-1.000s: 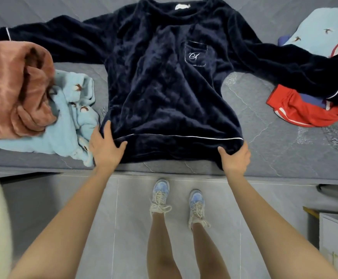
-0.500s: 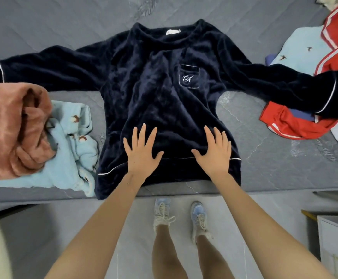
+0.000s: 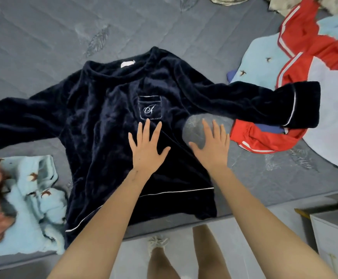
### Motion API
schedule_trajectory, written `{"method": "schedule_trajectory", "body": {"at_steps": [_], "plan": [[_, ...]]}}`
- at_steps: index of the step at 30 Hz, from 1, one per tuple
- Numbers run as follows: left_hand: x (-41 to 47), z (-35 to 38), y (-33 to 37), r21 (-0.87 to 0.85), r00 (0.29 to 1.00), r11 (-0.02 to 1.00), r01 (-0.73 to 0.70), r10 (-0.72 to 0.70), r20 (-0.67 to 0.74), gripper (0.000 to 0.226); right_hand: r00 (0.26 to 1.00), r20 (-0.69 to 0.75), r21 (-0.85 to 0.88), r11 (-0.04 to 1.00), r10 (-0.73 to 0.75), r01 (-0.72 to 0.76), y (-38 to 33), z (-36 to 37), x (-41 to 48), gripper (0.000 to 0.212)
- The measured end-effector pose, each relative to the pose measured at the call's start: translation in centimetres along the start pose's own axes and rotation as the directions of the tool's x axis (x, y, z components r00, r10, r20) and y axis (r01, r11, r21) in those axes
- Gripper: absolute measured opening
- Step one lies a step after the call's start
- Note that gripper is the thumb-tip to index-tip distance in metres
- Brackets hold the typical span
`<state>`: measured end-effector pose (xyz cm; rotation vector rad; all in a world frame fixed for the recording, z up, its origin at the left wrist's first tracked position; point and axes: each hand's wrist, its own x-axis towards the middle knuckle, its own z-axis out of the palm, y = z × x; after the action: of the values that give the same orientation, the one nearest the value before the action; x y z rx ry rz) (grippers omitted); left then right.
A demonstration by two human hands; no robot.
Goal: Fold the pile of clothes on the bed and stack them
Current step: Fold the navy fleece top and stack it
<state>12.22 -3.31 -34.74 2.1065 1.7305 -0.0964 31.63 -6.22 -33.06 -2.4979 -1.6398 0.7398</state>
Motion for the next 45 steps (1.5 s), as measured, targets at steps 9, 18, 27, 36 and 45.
{"method": "schedule_trajectory", "body": {"at_steps": [9,18,27,36,45], "plan": [[9.8,0.1,10.4,-0.127,0.994,0.992,0.018,-0.004,0.109,0.079,1.0,-0.018,-0.067,0.998,-0.004,0.003,8.0,-6.4,10.1,0.078],[17.8,2.0,16.8,-0.134,0.989,0.991,-0.026,0.045,0.141,0.052,0.998,0.042,-0.261,0.964,-0.036,0.045,14.6,-10.1,19.3,0.073],[22.1,3.0,21.3,-0.19,0.993,0.981,0.032,-0.009,0.118,0.038,0.999,-0.044,-0.21,0.978,0.005,-0.015,19.0,-12.3,22.3,0.026],[26.5,-0.8,25.4,-0.624,0.936,0.756,-0.196,-0.045,-0.349,0.013,0.97,-0.24,-0.018,0.999,0.034,-0.039,20.0,-14.8,23.8,0.033],[26.8,1.3,25.0,-0.415,0.999,0.91,-0.03,0.02,-0.029,0.038,0.989,-0.007,-0.106,0.983,0.147,-0.147,24.6,-15.5,21.3,0.054]]}}
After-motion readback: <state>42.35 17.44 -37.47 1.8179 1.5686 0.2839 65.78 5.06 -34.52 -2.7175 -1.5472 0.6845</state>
